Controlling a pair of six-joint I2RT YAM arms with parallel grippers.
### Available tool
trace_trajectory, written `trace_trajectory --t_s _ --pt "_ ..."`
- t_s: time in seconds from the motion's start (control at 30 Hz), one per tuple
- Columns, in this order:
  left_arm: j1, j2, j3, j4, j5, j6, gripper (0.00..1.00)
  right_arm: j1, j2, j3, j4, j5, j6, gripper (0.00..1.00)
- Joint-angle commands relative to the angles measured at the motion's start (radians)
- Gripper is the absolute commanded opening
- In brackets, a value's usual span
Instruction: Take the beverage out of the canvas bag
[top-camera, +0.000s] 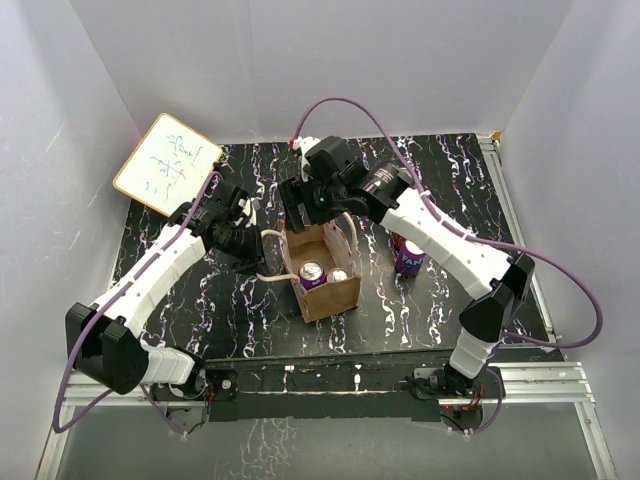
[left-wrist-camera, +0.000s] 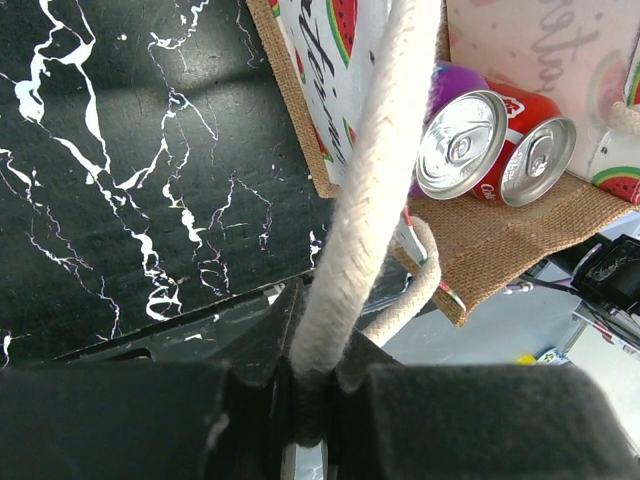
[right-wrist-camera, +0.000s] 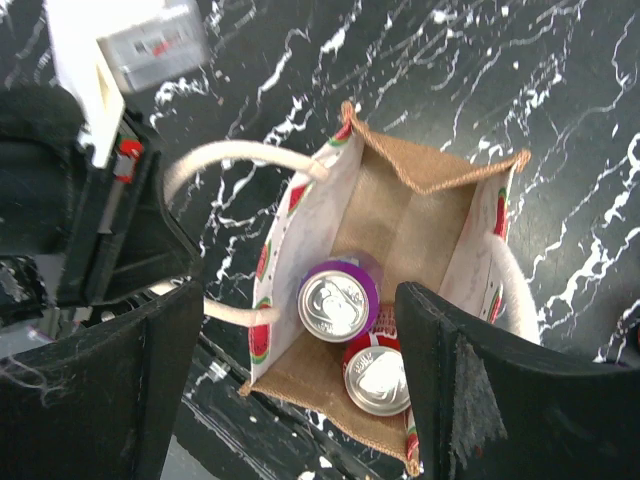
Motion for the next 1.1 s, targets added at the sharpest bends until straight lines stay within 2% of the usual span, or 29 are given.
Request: trace_trajectory --t_s 0.0,0.43,0.87,1.07 --pt "0.005 -0.009 0.011 -0.024 -0.01 0.021 0.0 0.036 0.019 -0.005 -0.091 0.072 -0.008 0.78" --pt "0.005 -0.039 -0.007 -0.03 -0.038 -0.012 0.0 0.081 0.192 -0.032 -0.147 0.101 0.028 0.74" --pt "0.005 -0.046 -0.016 -0.026 -0.012 -0.023 0.0 0.13 0.239 -0.168 -0.125 0.114 0.079 0.86" --pt "0.005 -0.036 -0.03 -0.022 -0.003 -0.009 0.0 0.137 0.21 -0.279 -0.069 0.13 0.1 0.87"
